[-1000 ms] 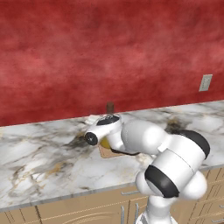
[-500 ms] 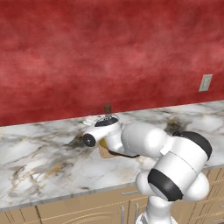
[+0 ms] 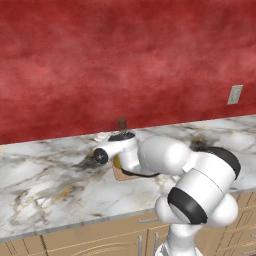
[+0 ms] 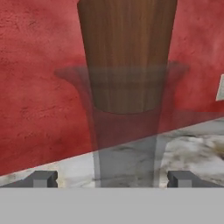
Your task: Retrieve the reheated potato from the microwave, then place the potato, cheese, and condiment on the cutting board.
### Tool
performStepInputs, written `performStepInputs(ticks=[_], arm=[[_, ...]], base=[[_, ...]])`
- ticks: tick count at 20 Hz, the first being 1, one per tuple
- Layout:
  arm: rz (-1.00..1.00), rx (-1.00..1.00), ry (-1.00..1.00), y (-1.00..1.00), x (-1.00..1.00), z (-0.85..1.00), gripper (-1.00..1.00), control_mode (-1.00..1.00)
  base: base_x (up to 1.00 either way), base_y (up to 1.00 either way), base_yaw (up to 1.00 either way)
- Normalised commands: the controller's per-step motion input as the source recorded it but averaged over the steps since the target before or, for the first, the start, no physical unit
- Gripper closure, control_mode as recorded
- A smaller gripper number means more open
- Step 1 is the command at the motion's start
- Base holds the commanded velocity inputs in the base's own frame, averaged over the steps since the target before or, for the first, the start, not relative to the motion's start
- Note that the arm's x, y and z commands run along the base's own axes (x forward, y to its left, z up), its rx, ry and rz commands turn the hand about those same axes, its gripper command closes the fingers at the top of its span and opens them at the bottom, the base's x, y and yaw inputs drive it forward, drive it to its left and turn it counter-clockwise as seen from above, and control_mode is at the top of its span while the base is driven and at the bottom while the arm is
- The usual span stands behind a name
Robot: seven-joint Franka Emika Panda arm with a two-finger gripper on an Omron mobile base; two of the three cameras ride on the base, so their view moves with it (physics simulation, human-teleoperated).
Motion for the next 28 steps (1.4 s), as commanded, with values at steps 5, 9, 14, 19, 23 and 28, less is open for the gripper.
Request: performStepInputs(ticks=[5,9,14,19,23,28], arm=[[-0.02,0.04,0.04,0.17,-0.01,-0.02,-1.00,-1.00],[0.00,0.06,0.00,0.16,-0.01,0.00,-1.00,-1.00],[-0.03,0.02,0.00,-0.03,-0.15,-0.05,-1.00,-1.00],[-0.02,0.02,-0.04,-0.09,-0.13,-0.10,-1.00,-1.00],[-0.02,0.06,-0.01,-0.07,-0.02,-0.03,-1.00,-1.00],[-0.03,0.09,0.00,-0.03,-0.01,0.00,-1.00,-1.00]], base=[[0.00,0.00,0.00],[0.00,0.00,0.00],[0.00,0.00,0.00],[0.00,0.00,0.00],[0.00,0.00,0.00],[0.00,0.00,0.00]])
